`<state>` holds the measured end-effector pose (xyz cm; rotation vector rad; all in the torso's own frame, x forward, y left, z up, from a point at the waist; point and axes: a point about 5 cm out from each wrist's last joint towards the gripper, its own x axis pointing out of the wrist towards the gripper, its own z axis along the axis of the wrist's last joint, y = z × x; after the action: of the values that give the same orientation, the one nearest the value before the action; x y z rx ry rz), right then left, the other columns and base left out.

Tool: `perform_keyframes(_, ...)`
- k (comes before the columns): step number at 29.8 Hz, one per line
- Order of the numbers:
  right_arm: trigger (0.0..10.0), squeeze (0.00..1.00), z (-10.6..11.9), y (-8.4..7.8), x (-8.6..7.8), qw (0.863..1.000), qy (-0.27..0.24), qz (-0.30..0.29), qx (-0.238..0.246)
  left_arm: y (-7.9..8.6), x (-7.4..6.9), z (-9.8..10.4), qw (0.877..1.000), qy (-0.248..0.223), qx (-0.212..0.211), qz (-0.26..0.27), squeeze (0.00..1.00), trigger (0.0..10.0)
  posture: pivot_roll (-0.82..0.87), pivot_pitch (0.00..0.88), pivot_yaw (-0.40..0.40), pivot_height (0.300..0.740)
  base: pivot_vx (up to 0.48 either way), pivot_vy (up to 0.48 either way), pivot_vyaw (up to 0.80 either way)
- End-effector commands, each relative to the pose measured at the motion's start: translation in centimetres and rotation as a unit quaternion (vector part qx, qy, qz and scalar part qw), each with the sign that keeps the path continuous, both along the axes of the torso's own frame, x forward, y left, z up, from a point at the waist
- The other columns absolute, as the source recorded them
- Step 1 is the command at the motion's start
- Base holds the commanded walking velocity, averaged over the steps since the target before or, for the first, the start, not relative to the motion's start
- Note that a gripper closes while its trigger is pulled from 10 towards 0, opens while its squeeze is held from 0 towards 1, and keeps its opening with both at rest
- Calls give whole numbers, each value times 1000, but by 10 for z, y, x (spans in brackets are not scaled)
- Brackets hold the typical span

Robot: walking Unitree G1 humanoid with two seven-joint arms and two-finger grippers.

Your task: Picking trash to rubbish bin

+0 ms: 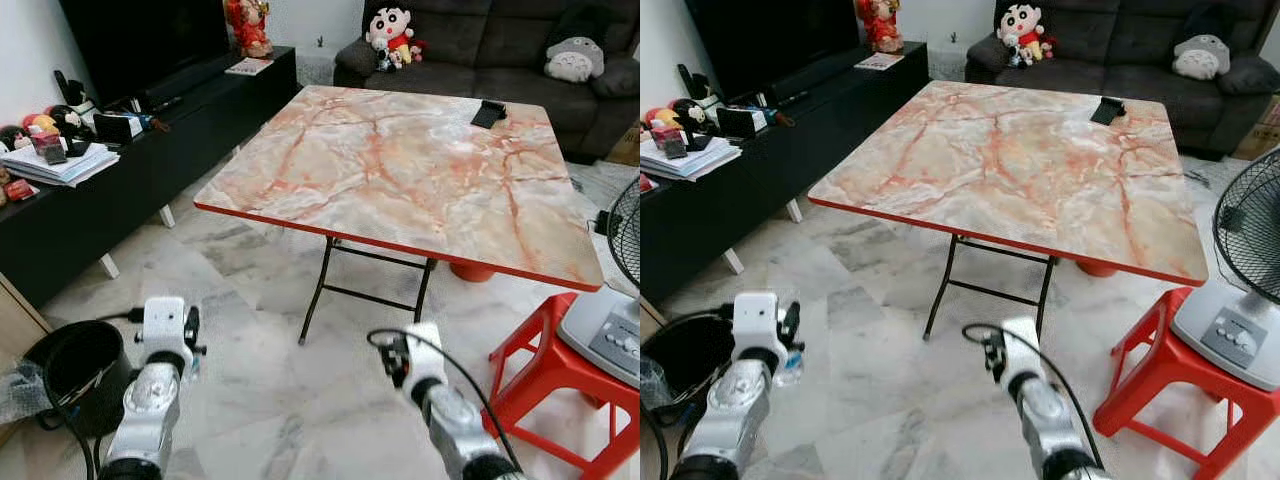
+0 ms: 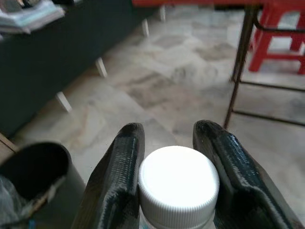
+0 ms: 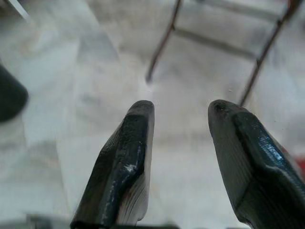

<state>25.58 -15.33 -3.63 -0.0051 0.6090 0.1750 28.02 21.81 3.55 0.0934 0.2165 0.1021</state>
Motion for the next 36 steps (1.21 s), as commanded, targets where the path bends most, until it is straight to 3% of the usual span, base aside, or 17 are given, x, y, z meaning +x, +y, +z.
perform_keyframes(1, 10000, 0, -5, -6, -6, 1000, 19, -15, -4, 6, -2, -3, 1000, 0, -7, 0, 0, 10000, 48, 12, 12, 740, 0, 0, 0)
perform_keyframes(6, 10000, 0, -30, -16, -42, 994, 95, -52, -3, 17, -32, -39, 997, 68, -33, 26, 0, 10000, 41, 12, 15, 740, 0, 0, 0)
perform_keyframes(10, 10000, 0, -40, -17, -57, 990, 126, -58, -2, 25, -53, -61, 989, 122, -52, 62, 0, 10000, 42, 7, 16, 740, 0, 0, 0)
perform_keyframes(14, 10000, 0, -48, -19, -73, 985, 159, -61, -16, 32, -102, -101, 958, 259, -47, 110, 0, 10000, 48, 0, 14, 740, 0, 0, 0)
perform_keyframes(19, 10000, 0, -48, -18, -73, 985, 159, -62, -10, 32, -134, -119, 934, 333, -33, 124, 0, 10000, 30, 0, 20, 740, 0, 0, 458)
perform_keyframes(22, 10000, 0, -48, -19, -72, 986, 157, -60, -14, 31, -136, -120, 934, 335, -29, 119, 0, 10000, 25, 0, 21, 740, 0, 0, 800)
perform_keyframes(36, 10000, 0, -47, -15, -69, 986, 158, -50, -24, 28, -122, -115, 942, 320, -10, 103, 0, 10000, 33, 0, 21, 740, 0, 0, 800)
